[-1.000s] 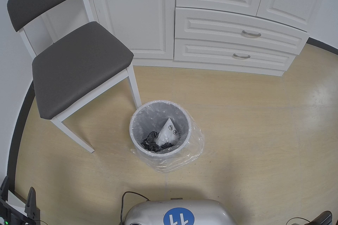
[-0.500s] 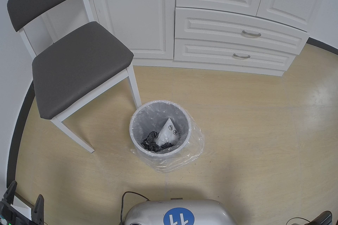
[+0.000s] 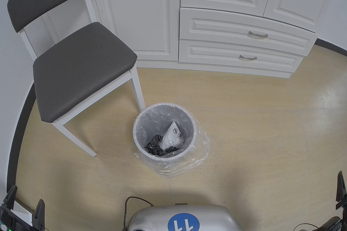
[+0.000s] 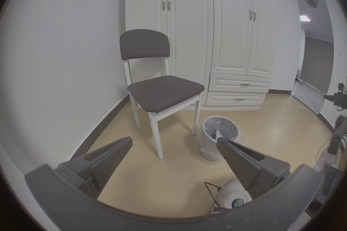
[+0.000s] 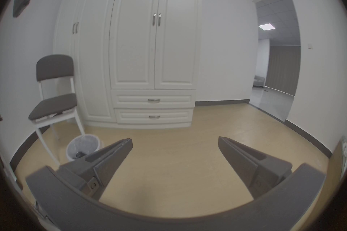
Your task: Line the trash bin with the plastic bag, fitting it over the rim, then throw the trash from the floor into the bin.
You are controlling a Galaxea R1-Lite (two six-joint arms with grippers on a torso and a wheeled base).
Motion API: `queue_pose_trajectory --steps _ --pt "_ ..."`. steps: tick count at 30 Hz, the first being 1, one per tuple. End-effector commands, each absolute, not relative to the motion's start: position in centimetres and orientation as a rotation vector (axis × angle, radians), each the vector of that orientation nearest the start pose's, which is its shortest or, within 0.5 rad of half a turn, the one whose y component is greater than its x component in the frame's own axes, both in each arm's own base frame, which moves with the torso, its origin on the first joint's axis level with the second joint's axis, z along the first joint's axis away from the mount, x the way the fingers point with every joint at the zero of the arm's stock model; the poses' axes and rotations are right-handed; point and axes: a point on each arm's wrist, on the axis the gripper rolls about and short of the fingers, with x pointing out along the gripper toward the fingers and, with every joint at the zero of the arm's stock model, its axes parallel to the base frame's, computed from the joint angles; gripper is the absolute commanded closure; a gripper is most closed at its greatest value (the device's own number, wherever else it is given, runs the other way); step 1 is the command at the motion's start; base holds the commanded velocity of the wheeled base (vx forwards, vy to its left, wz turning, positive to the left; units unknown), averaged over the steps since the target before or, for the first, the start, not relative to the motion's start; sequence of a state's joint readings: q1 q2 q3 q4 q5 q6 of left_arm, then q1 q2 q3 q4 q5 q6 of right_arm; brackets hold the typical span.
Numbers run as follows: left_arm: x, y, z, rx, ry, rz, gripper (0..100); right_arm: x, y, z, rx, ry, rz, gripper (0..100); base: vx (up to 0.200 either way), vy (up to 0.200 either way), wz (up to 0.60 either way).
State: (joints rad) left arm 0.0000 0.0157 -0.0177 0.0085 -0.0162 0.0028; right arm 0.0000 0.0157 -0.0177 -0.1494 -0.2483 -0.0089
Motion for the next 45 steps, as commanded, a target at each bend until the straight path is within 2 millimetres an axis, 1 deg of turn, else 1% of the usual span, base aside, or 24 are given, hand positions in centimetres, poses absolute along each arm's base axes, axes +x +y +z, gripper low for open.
queue_pose_trajectory --steps 1,6,10,14,19,21,25,29,32,45 --pt "-2.3 0.0 7.5 -0.002 0.006 -0.015 0 -2.4 -0.4 8.6 -0.011 -0.101 -0.176 0 0.000 0.000 0.00" --pt "-2.3 0.0 7.5 0.001 0.006 -0.015 0 -2.3 -0.2 8.2 -0.021 -0.066 -0.108 0 0.000 0.000 0.00" --pt "-2.3 0.0 7.5 0.003 0.006 -0.017 0 -2.3 -0.2 8.3 -0.034 -0.066 -0.096 0 0.000 0.000 0.00" --pt "-2.3 0.0 7.5 0.008 0.006 -0.017 0 -2.3 -0.2 8.2 -0.152 -0.057 -0.080 0 0.000 0.000 0.00" --pt "-2.3 0.0 7.5 0.005 0.006 -0.017 0 -2.3 0.2 8.2 -0.169 -0.072 0.103 0 0.000 0.000 0.00" --pt "-2.3 0.0 7.5 0.001 0.005 -0.017 0 -2.3 0.3 8.2 -0.156 -0.072 0.144 0 0.000 0.000 0.00" --pt "-2.3 0.0 7.5 0.006 0.005 -0.017 0 -2.3 0.3 8.2 -0.115 -0.068 0.142 0 0.000 0.000 0.00" --pt "-2.3 0.0 7.5 0.009 0.005 -0.017 0 -2.3 0.0 7.9 -0.055 -0.039 0.010 0 0.000 0.000 0.00" --pt "-2.3 0.0 7.5 0.011 0.006 -0.018 0 -2.3 0.0 7.8 0.011 -0.023 -0.015 0 0.000 0.000 0.00" --pt "-2.3 0.0 7.5 0.009 0.006 -0.022 0 -2.3 0.0 7.5 -0.025 0.005 0.003 0 0.000 0.000 0.00"
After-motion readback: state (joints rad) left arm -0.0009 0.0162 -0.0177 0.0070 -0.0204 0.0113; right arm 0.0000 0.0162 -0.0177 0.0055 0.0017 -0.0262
